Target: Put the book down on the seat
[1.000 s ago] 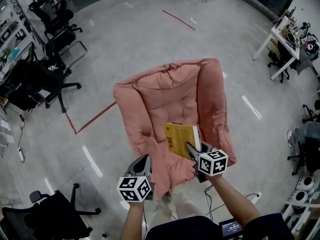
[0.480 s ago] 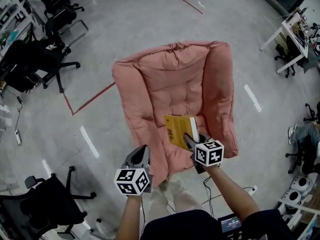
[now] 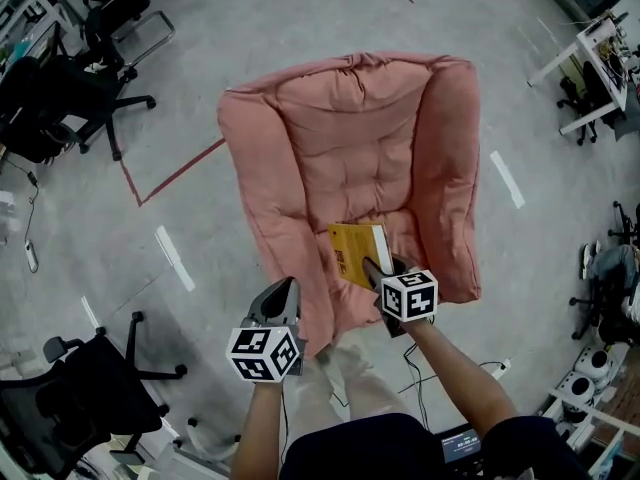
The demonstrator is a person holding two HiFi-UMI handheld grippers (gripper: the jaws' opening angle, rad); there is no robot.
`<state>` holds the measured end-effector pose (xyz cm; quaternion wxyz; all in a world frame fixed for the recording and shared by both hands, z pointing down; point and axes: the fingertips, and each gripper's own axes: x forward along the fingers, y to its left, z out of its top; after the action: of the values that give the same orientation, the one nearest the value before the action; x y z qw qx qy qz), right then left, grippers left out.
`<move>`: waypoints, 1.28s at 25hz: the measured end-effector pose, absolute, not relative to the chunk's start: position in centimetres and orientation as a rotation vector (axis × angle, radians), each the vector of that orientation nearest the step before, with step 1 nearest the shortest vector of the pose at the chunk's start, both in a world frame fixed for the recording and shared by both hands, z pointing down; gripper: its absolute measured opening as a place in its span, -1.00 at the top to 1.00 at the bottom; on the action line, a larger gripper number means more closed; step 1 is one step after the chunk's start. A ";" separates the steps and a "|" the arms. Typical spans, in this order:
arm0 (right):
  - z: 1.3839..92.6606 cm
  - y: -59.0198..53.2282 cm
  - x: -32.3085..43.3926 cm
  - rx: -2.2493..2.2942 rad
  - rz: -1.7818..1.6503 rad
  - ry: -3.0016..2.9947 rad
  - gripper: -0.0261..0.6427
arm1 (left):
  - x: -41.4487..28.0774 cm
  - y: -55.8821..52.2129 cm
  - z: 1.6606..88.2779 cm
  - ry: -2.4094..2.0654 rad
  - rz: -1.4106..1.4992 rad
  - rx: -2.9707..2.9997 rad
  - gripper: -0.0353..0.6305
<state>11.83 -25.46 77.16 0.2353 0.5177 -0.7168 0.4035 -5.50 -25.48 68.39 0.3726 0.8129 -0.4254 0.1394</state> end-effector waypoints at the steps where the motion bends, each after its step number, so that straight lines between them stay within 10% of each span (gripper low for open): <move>1: 77.6 -25.3 11.8 1.417 1.110 -1.960 0.47 | -5.5 -25.5 68.7 -1.091 0.357 2.080 0.88; 32: 85.8 -23.6 9.7 1.348 1.075 -1.853 0.47 | -5.7 -24.2 73.4 -1.066 0.403 2.006 0.88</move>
<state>9.68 -23.61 85.85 0.3006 0.5080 -0.6983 0.4049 -5.66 -24.23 73.37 0.4052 0.7949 -0.4224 0.1597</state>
